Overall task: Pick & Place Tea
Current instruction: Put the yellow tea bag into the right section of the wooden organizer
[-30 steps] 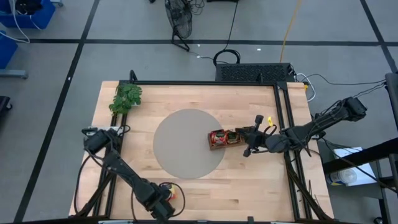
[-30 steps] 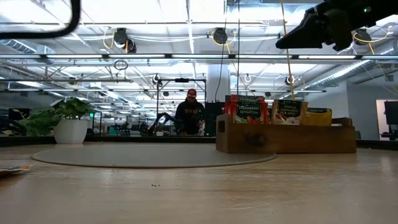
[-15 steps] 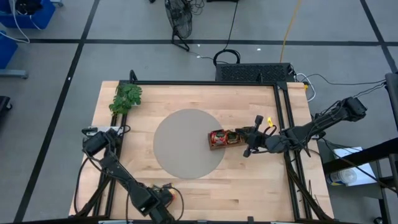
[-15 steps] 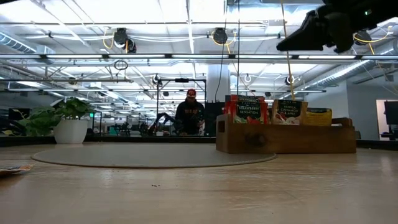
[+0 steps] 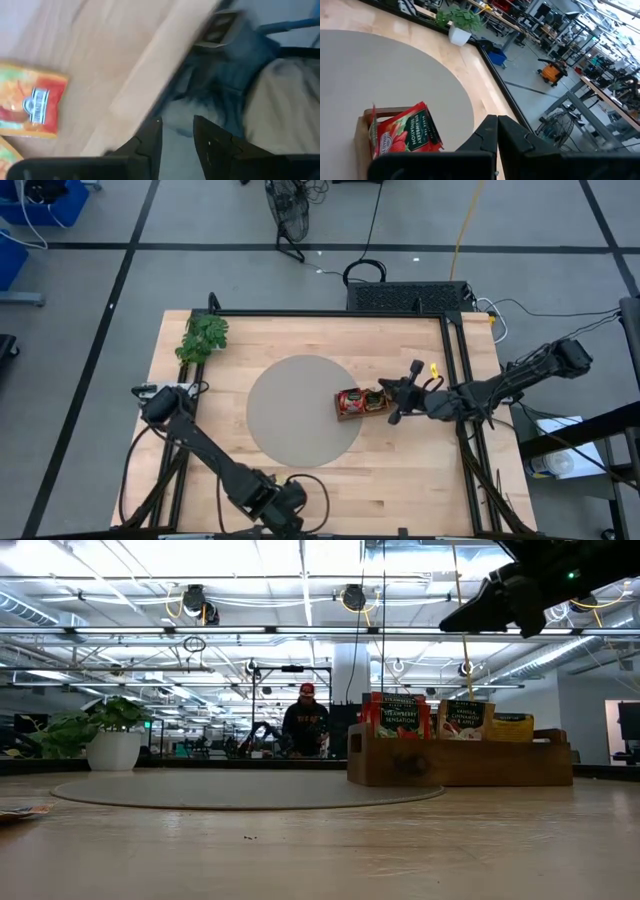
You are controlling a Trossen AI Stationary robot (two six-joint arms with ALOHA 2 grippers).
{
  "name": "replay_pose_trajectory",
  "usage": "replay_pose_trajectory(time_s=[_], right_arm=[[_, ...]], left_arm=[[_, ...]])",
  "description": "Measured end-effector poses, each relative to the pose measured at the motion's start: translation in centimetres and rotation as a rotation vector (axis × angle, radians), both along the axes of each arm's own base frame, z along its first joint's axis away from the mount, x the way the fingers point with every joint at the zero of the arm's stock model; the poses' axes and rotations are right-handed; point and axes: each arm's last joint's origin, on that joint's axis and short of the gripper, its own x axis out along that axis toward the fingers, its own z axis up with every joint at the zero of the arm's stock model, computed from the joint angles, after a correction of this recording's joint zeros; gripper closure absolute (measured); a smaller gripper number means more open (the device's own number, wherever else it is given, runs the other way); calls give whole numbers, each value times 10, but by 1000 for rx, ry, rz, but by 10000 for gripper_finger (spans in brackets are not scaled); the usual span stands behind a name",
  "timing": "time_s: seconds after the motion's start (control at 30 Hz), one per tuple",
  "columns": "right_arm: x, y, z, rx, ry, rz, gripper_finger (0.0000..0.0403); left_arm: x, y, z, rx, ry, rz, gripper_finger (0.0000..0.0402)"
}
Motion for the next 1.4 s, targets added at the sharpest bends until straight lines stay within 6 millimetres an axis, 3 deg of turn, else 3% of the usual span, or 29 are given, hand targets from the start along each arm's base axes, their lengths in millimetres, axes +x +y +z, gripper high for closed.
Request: replay_pose_trajectory(time_s=[0.1, 0.2, 0.37, 0.47, 0.63, 0.83, 1.2, 1.4], right_arm=[[0, -2, 0, 3, -2, -10, 403], [0, -2, 0, 4, -2, -12, 403], [0, -2, 0, 2, 0, -11, 403], [0, -2, 0, 0, 2, -11, 403], [1, -6, -1, 1, 3, -32, 403], [0, -13, -7, 6, -27, -64, 403], [0, -15, -9, -2, -43, -69, 403], [0, -15, -9, -3, -42, -69, 403]], left_arm=[[1, 3, 24, 39, 9, -10, 291], [-6, 9, 31, 122, 159, 44, 291], [-24, 14, 2, 266, 606, 34, 291], [-28, 9, -21, 316, 726, -52, 291], [-29, 1, -49, 436, 729, -91, 291], [-25, -2, -54, 467, 673, -16, 279], [-21, -7, -56, 438, 616, 28, 168], [-29, -5, -67, 425, 714, 18, 155]])
